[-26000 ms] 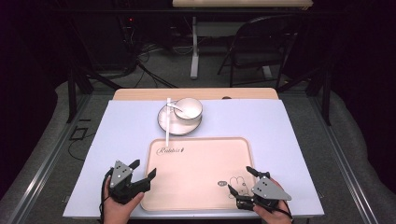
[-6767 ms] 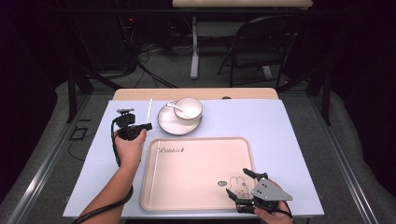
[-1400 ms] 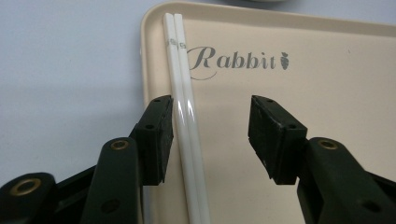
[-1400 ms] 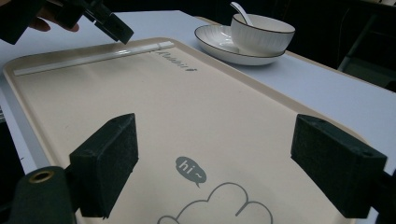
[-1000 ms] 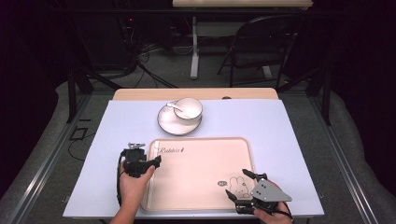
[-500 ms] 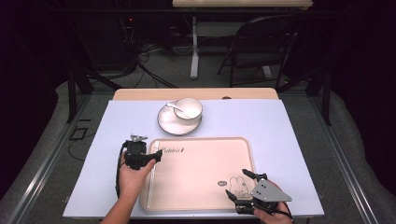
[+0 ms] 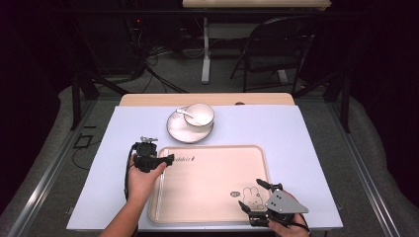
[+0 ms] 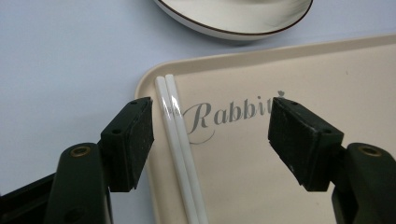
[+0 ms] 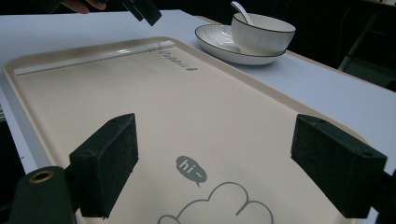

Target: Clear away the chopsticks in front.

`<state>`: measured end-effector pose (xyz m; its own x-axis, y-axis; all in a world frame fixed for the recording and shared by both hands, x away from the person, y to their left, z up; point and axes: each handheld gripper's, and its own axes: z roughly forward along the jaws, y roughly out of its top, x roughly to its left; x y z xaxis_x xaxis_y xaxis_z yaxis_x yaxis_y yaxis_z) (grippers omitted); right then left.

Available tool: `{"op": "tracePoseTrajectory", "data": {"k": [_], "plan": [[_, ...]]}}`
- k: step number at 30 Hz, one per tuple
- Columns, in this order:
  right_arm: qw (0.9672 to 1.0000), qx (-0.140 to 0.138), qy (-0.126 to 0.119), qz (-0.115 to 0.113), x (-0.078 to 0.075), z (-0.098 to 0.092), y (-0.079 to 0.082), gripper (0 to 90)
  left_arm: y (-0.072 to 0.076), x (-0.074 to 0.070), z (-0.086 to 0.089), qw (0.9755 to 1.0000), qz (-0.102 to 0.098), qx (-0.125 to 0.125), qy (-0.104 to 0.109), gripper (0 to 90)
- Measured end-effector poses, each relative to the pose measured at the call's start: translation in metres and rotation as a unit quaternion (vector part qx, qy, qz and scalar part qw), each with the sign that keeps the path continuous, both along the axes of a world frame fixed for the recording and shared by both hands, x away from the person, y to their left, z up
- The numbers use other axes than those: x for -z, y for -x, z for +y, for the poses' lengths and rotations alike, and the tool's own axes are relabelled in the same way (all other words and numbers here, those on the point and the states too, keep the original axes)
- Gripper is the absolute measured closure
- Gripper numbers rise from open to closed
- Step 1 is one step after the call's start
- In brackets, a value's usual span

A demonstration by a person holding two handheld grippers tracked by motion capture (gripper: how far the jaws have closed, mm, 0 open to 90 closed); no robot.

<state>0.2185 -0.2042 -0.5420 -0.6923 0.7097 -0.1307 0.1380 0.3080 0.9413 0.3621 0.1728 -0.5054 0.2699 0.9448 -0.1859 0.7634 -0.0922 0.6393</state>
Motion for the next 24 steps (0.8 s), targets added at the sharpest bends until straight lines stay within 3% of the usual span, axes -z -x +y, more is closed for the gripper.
{"op": "tracePoseTrajectory", "data": {"k": [11, 24], "plan": [[1.0000, 0.000, 0.000, 0.000, 0.000, 0.000, 0.000, 14.2, -0.015, -0.008, 0.001, 0.9999, 0.007, -0.003, 0.015, 31.1], [1.0000, -0.001, 0.000, 0.000, 0.000, 0.000, 0.000, 14.2, -0.031, -0.024, 0.004, 0.9995, -0.001, -0.016, 0.028, 31.1]]}}
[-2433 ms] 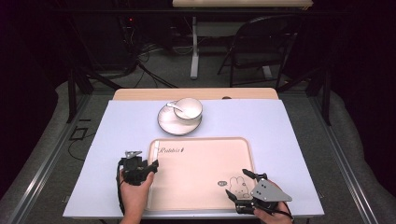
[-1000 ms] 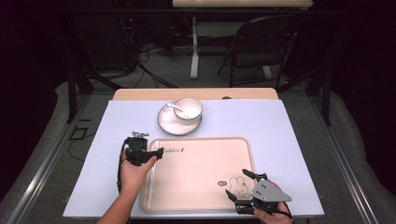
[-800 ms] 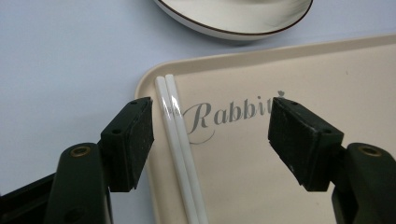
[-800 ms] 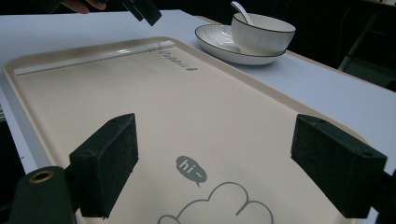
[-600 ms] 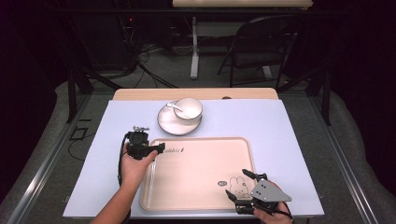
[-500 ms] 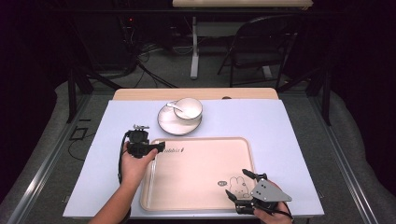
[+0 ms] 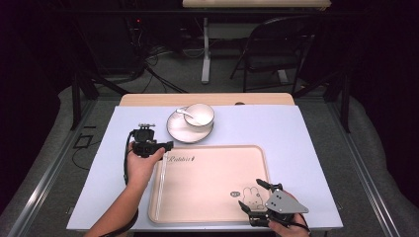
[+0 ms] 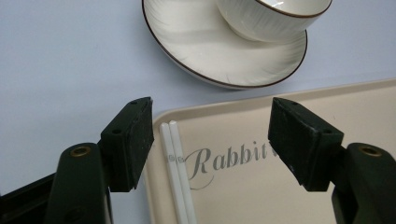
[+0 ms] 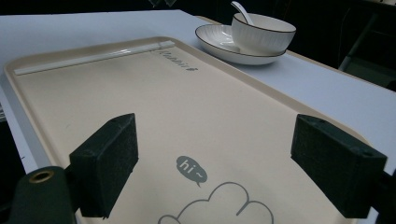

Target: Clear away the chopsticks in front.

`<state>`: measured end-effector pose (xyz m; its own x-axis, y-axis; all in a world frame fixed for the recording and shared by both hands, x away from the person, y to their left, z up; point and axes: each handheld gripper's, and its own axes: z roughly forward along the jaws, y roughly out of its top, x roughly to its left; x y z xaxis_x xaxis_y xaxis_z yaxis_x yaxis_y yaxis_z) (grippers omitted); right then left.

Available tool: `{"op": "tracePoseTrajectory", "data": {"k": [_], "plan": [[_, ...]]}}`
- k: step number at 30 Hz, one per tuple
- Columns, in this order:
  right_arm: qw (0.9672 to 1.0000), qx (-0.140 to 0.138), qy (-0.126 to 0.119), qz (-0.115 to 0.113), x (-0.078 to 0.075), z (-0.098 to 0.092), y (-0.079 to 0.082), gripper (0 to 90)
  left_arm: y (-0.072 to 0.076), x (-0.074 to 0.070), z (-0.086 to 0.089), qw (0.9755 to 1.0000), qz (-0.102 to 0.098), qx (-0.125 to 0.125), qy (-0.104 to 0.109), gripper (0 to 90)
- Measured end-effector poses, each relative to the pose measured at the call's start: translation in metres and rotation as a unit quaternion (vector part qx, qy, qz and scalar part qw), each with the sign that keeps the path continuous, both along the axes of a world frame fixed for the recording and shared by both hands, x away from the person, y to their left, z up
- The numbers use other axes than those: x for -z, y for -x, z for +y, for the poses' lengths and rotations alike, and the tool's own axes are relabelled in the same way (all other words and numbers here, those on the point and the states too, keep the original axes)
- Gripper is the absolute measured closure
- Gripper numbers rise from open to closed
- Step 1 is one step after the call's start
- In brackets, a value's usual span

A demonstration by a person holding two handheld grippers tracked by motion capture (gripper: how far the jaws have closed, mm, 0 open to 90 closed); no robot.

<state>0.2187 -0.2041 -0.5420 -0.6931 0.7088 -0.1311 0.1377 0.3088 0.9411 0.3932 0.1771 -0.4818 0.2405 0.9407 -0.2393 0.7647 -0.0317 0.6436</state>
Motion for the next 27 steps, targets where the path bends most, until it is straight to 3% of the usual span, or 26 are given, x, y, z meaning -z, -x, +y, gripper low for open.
{"op": "tracePoseTrajectory", "data": {"k": [13, 27], "plan": [[1.0000, -0.001, 0.000, -0.001, 0.000, 0.000, 0.000, 14.2, -0.021, -0.021, -0.002, 0.9999, -0.006, -0.005, 0.010, 31.1], [1.0000, 0.000, -0.001, 0.001, 0.000, 0.000, -0.001, 14.2, -0.047, -0.027, -0.011, 0.9998, -0.003, -0.021, 0.003, 31.1]]}}
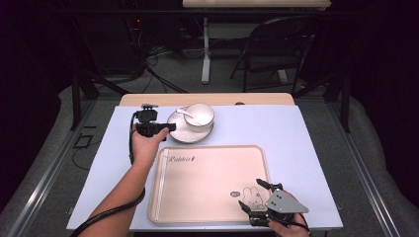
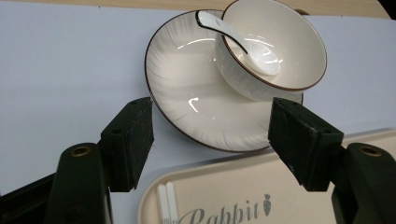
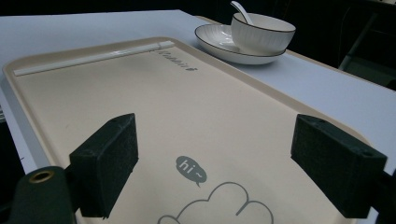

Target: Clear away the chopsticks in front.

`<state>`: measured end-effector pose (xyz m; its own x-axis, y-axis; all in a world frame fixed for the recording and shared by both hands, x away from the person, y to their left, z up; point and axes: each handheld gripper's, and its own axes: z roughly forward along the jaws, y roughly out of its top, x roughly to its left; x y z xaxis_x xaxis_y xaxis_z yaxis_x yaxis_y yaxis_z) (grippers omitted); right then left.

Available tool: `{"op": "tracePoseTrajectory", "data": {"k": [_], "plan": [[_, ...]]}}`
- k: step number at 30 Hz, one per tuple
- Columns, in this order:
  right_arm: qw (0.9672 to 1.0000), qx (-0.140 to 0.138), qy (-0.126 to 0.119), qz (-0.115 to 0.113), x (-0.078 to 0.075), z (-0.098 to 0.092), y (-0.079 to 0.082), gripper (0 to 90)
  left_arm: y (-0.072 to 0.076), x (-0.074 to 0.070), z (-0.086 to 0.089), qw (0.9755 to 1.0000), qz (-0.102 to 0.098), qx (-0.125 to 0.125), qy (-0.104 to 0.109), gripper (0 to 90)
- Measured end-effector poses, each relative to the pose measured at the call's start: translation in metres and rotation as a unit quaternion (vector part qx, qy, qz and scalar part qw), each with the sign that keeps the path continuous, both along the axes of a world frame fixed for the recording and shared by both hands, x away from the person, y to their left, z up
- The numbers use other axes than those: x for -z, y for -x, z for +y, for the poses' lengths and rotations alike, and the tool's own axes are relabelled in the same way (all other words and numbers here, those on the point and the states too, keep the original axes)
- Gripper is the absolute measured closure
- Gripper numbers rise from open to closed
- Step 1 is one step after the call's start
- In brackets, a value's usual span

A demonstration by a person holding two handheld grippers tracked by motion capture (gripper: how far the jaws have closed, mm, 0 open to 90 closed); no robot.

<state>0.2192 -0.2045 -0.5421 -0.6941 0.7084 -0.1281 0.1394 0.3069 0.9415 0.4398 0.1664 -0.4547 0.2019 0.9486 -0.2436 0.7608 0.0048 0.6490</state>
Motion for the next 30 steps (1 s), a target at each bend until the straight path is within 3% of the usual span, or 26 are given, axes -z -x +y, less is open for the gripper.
{"op": "tracePoseTrajectory", "data": {"k": [9, 15, 16, 18, 19, 30], "plan": [[1.0000, 0.000, 0.000, 0.001, 0.000, -0.001, 0.000, 14.2, -0.015, 0.000, -0.001, 0.9998, -0.001, -0.015, 0.008, 31.2], [1.0000, 0.001, 0.000, 0.001, 0.000, 0.000, 0.000, 14.2, -0.015, 0.000, -0.001, 0.9998, -0.001, -0.015, 0.008, 31.2], [1.0000, 0.001, 0.000, 0.001, 0.000, 0.000, 0.000, 14.2, -0.026, 0.000, -0.001, 0.9996, 0.000, -0.027, 0.012, 31.2], [1.0000, 0.001, -0.001, 0.001, 0.000, 0.000, 0.000, 14.2, -0.026, 0.000, -0.001, 0.9996, 0.000, -0.027, 0.012, 31.1], [1.0000, 0.001, 0.000, 0.000, 0.000, 0.000, 0.000, 14.2, -0.033, 0.001, -0.003, 0.9994, -0.001, -0.034, 0.012, 31.2], [1.0000, 0.002, -0.001, 0.000, -0.001, -0.001, 0.001, 14.2, -0.058, 0.016, -0.018, 0.9989, 0.002, -0.045, 0.015, 31.6]]}}
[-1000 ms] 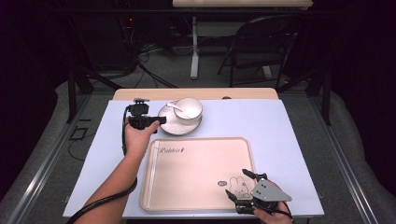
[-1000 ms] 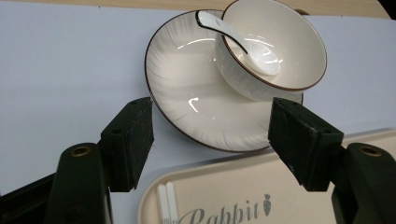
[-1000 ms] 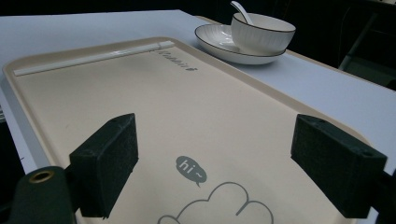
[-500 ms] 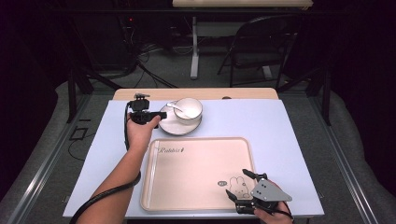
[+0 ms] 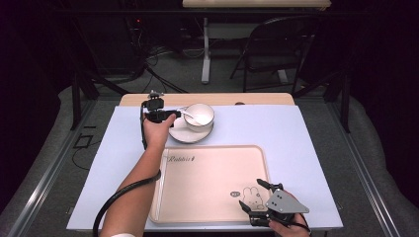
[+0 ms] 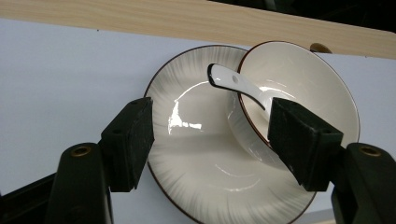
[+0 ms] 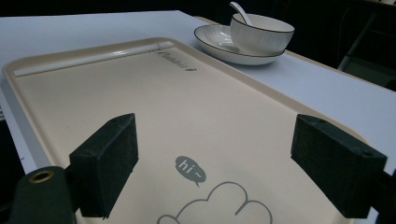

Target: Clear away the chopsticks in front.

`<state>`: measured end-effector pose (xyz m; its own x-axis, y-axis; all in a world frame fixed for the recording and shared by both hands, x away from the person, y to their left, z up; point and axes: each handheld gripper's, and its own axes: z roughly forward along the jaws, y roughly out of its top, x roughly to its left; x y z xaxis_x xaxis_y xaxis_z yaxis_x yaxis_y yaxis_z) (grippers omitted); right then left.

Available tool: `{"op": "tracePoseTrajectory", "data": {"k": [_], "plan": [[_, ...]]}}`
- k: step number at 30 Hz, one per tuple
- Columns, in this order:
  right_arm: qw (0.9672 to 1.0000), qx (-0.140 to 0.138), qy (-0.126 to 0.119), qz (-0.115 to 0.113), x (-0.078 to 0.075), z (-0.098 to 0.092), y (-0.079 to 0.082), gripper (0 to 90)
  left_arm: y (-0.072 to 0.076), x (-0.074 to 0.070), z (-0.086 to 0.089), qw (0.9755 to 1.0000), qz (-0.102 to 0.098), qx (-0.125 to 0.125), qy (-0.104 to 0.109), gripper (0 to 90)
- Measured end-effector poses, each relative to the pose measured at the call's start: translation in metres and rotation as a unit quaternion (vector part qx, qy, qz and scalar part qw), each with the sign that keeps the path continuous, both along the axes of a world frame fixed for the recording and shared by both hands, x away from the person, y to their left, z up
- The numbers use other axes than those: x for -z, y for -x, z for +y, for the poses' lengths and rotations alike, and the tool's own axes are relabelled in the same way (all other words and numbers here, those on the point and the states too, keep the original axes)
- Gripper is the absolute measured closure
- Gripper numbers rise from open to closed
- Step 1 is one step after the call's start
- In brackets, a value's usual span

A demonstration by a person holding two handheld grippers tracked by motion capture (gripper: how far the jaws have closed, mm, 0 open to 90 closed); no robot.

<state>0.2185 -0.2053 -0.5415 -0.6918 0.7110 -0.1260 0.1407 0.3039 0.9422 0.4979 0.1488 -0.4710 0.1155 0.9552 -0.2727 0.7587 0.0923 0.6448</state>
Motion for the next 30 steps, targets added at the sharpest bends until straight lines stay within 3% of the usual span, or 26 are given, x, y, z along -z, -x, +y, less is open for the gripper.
{"op": "tracePoseTrajectory", "data": {"k": [3, 9, 10, 21, 30], "plan": [[1.0000, 0.001, -0.002, 0.000, 0.000, 0.000, 0.000, 14.2, -0.007, 0.005, -0.004, 0.9999, -0.003, -0.009, -0.005, 31.7], [1.0000, 0.000, -0.002, 0.000, 0.000, 0.000, 0.000, 14.2, -0.007, 0.005, -0.004, 0.9999, -0.003, -0.009, -0.005, 31.8], [1.0000, 0.000, -0.002, 0.000, 0.000, 0.000, 0.000, 14.2, -0.018, 0.018, -0.011, 0.9997, -0.006, -0.019, 0.016, 31.8], [1.0000, 0.001, -0.004, 0.001, 0.000, -0.001, 0.000, 14.2, -0.031, 0.030, -0.029, 0.9995, -0.009, -0.025, 0.014, 34.8], [1.0000, 0.000, -0.004, 0.001, 0.000, -0.002, 0.000, 14.2, -0.037, 0.039, -0.037, 0.9992, -0.010, -0.030, 0.025, 38.7]]}}
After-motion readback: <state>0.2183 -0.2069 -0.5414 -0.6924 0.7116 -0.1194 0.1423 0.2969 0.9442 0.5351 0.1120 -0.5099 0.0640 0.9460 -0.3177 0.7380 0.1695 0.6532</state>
